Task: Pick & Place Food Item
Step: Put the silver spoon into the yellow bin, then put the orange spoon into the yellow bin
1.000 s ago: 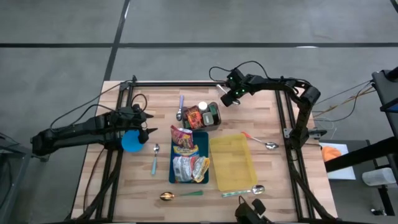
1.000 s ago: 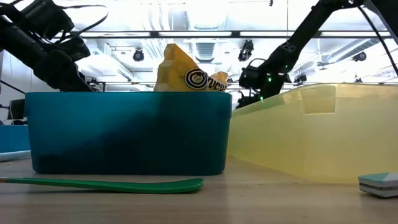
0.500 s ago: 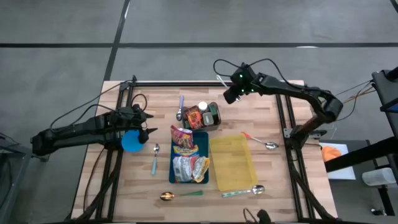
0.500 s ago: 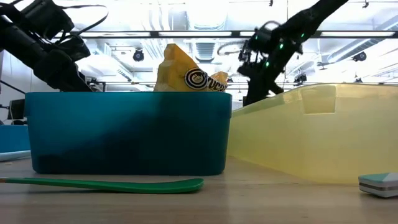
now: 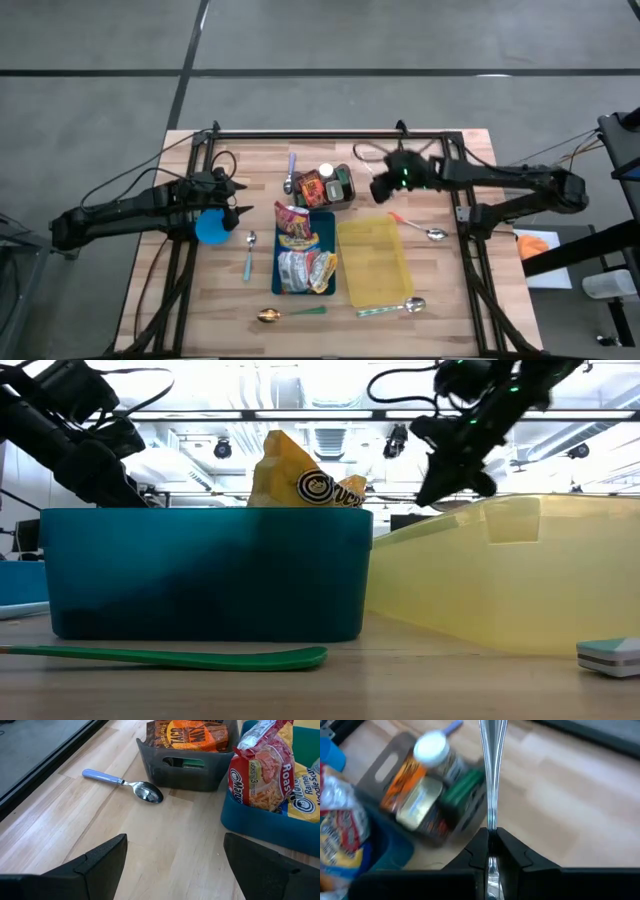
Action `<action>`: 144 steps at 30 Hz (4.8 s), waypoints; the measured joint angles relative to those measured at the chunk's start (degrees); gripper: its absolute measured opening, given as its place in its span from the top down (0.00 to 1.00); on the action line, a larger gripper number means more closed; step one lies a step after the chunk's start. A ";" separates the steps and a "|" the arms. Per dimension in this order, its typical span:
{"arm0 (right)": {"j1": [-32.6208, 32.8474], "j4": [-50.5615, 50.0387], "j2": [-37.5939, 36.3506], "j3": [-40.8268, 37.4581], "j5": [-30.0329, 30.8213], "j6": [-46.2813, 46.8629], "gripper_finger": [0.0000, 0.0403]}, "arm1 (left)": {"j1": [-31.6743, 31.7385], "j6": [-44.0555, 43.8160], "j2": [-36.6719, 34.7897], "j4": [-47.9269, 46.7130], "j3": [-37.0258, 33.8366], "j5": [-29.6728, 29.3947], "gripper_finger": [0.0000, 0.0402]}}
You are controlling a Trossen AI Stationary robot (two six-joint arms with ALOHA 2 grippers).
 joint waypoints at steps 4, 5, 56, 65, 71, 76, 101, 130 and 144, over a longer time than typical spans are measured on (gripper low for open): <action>7.85 0.01 -1.63 -3.77 4.68 9.28 0.96 | -0.01 0.01 0.02 0.00 0.02 0.00 0.16; 9.82 0.06 -1.74 -4.43 5.87 11.51 0.96 | 0.01 -0.01 0.01 0.00 0.00 0.00 0.16; 40.84 -8.70 29.79 8.39 8.18 58.49 0.87 | -0.01 0.00 0.02 0.00 0.00 0.01 0.16; 40.72 -8.90 29.79 8.35 8.23 58.44 0.63 | -0.01 0.01 0.02 0.00 0.01 0.00 0.16; 40.68 -11.65 28.25 9.31 10.13 56.07 0.62 | -0.01 0.00 0.02 0.00 0.01 0.00 0.16; 40.68 -18.41 25.88 12.56 12.10 52.01 0.62 | -0.01 -0.01 0.00 0.00 0.00 0.00 0.16; 40.38 -58.80 13.89 22.32 3.40 32.99 0.62 | 0.00 0.01 0.02 0.02 0.00 0.00 0.16; 19.94 -37.40 -1.01 -8.59 -5.35 10.56 0.62 | -0.01 0.01 0.01 0.00 0.00 0.00 0.16; 18.63 -29.11 -0.98 -14.95 -5.48 9.15 0.62 | 0.01 0.00 0.00 0.00 0.00 0.02 0.16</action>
